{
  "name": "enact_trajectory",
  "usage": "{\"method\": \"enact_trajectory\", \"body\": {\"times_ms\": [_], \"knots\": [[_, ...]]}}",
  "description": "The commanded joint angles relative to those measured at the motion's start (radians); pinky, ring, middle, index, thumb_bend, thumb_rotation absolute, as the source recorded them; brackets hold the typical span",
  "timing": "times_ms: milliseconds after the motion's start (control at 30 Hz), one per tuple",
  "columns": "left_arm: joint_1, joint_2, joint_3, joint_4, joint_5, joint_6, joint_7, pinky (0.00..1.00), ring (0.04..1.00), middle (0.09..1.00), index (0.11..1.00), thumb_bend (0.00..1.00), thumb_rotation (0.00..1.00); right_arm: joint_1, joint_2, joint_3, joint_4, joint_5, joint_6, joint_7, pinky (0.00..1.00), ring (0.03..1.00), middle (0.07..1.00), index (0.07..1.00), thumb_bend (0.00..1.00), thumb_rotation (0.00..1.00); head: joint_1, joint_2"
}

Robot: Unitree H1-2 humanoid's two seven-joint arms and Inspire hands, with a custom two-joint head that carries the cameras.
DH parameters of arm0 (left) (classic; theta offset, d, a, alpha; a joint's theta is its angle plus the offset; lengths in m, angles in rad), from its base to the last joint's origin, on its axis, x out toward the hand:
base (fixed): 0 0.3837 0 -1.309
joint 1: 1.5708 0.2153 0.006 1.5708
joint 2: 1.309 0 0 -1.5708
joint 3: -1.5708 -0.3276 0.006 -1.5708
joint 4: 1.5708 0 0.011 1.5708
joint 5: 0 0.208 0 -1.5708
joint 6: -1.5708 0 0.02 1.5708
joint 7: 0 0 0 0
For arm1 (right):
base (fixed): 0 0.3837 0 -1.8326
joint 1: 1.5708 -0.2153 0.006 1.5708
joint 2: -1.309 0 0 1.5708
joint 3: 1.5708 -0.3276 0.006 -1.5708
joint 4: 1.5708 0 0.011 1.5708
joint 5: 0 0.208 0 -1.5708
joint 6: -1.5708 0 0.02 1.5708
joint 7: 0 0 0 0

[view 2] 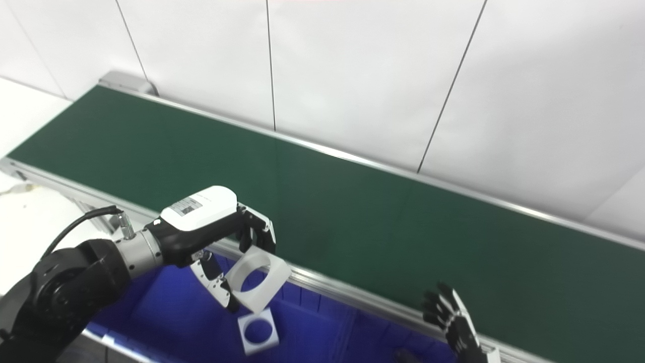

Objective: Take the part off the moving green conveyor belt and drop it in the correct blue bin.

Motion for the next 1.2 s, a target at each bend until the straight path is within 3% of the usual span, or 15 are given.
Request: {"method": "enact_trajectory", "body": {"times_ms": [0, 267, 467, 700, 967, 1167], "knots": [[0.009, -0.001, 0.012, -0.007, 0.003, -0.007, 0.023, 0.46, 0.432, 0.437, 0.508, 0.52, 0.00, -0.010, 0.000, -0.010, -0.046, 0.021, 0.014, 0.006, 0.72, 0.782, 0.819, 0.896, 0.74, 0.45, 0.006, 0.016], [0.059, -0.051, -0.061, 0.107, 0.103, -0.052, 0.058, 0.50, 0.457, 0.450, 0.502, 0.52, 0.00, -0.011, -0.006, -0.030, -0.083, 0.028, 0.066, 0.016, 0.71, 0.780, 0.822, 0.898, 0.77, 0.48, 0.011, 0.062], [0.081, -0.085, -0.084, 0.272, 0.130, -0.133, 0.163, 0.55, 0.487, 0.458, 0.498, 0.52, 0.00, -0.005, -0.010, -0.040, -0.099, 0.027, 0.080, 0.018, 0.71, 0.777, 0.820, 0.896, 0.78, 0.49, 0.010, 0.075], [0.079, -0.097, -0.107, 0.406, 0.167, -0.169, 0.241, 0.63, 0.529, 0.478, 0.494, 0.52, 0.00, -0.005, -0.012, -0.045, -0.112, 0.028, 0.094, 0.022, 0.71, 0.776, 0.819, 0.896, 0.78, 0.49, 0.002, 0.083], [0.058, -0.097, -0.131, 0.478, 0.222, -0.176, 0.290, 0.64, 0.546, 0.485, 0.493, 0.52, 0.00, -0.003, -0.013, -0.047, -0.116, 0.030, 0.098, 0.026, 0.71, 0.774, 0.818, 0.894, 0.78, 0.49, -0.001, 0.085], [0.049, -0.094, -0.140, 0.496, 0.257, -0.183, 0.313, 0.58, 0.531, 0.468, 0.499, 0.52, 0.00, 0.002, -0.010, -0.047, -0.119, 0.024, 0.099, 0.024, 0.71, 0.774, 0.819, 0.894, 0.78, 0.50, -0.006, 0.085]]}}
